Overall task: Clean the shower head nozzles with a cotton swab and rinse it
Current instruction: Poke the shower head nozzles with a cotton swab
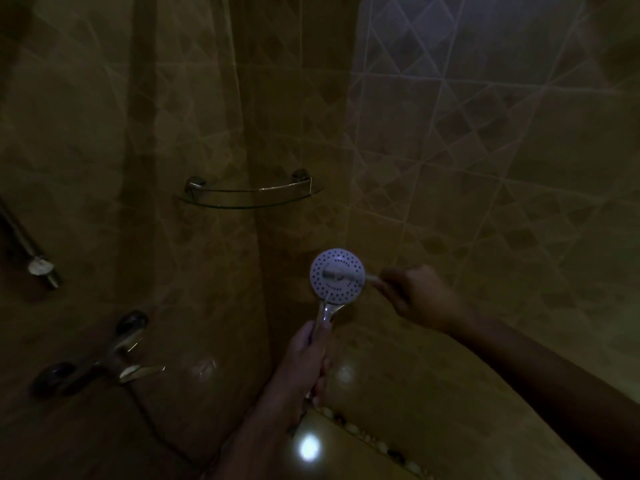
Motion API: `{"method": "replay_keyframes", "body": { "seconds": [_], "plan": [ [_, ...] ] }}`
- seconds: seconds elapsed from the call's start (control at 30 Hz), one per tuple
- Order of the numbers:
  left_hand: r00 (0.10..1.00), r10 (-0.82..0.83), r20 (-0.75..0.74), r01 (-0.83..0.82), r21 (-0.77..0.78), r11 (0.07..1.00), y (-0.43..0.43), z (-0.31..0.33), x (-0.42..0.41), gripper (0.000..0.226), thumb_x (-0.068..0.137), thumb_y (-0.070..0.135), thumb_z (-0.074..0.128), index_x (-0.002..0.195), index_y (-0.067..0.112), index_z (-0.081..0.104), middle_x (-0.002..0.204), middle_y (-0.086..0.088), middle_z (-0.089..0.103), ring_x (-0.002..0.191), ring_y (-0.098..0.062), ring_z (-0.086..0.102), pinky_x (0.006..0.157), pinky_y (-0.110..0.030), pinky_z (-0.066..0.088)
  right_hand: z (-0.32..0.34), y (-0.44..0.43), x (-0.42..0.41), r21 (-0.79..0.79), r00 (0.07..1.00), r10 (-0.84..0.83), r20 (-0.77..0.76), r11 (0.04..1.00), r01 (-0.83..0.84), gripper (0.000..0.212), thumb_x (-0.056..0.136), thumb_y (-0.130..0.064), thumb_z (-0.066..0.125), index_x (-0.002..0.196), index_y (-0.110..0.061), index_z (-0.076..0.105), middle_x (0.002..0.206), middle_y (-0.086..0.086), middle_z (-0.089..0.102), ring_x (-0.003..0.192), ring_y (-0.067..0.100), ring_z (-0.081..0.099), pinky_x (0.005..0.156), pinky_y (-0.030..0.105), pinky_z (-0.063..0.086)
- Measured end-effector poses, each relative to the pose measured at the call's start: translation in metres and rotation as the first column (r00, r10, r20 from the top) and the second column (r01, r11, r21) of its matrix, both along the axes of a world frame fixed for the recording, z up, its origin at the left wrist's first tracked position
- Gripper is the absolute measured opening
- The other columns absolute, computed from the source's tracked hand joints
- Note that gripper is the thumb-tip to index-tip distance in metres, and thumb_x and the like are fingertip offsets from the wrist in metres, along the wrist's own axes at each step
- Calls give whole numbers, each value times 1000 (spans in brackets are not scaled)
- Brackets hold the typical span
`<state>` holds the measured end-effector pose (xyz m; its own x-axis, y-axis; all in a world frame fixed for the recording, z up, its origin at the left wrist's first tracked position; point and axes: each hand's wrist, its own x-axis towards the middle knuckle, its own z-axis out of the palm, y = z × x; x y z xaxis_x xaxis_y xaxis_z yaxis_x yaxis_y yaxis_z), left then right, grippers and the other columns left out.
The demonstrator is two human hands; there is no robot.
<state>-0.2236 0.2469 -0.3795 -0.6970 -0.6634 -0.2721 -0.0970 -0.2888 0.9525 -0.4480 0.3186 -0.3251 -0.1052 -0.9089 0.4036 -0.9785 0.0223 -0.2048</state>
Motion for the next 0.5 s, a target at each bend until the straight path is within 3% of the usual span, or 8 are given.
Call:
{"method": "replay_keyframes", "body": {
  "seconds": [0.07,0.1,0.23,0.27,0.33,0.4,0.43,0.5],
  "plan": [
    [1000,-6,11,6,-8,1000,0,-1,0,27,100,43,45,92,18,52,53,5,41,35,-10,29,35,-13,23,3,-4,-9,-142,989,-147,20,979,148,29,98,-26,56,76,-12,67,55,-5,56,42,8,48,44,24,37],
    [1000,-4,15,5,-12,1000,0,-2,0,28,100,43,45,92,17,52,53,5,41,35,-10,30,35,-13,23,4,-4,-10,-162,990,-138,38,977,142,29,98,-25,57,75,-11,67,55,-4,56,43,9,49,45,25,36],
    [1000,0,20,1,-39,999,0,-3,0,34,99,44,46,92,11,49,53,4,42,34,-10,31,36,-14,24,-2,8,6,53,981,190,39,980,-192,24,98,-25,59,77,-16,65,58,-10,54,44,3,51,44,11,38],
    [1000,3,18,-2,-50,999,-1,-4,-1,35,99,43,46,92,9,48,53,3,42,33,-11,31,35,-13,24,-4,8,5,80,980,196,24,977,-197,24,99,-27,58,78,-18,65,59,-11,54,45,2,50,44,11,39],
    [1000,3,21,-1,-66,998,-2,-5,-2,35,100,41,46,93,7,47,53,1,40,32,-11,30,33,-13,24,-3,5,-5,-13,999,54,1,998,-54,31,99,-31,53,74,-17,63,55,-11,52,41,2,47,43,14,37],
    [1000,-4,14,5,-63,998,-1,-6,0,30,100,41,45,88,13,49,52,2,40,32,-11,30,33,-13,24,-1,2,-13,-144,991,-129,36,981,133,34,99,-33,51,74,-13,64,54,-4,56,41,8,48,43,25,39],
    [1000,-3,9,4,-56,998,0,-7,1,28,100,40,45,87,16,49,52,2,40,31,-11,30,33,-13,24,-2,2,-14,-169,986,-154,63,972,162,32,99,-31,52,75,-13,64,55,-3,57,42,9,50,44,28,41],
    [1000,-6,2,6,-46,999,2,-9,1,26,101,38,44,86,18,49,51,2,40,30,-10,30,33,-12,24,-4,6,-7,-93,995,-37,87,995,45,29,99,-28,55,78,-12,65,57,-4,58,45,5,51,44,27,44]
  ]
}}
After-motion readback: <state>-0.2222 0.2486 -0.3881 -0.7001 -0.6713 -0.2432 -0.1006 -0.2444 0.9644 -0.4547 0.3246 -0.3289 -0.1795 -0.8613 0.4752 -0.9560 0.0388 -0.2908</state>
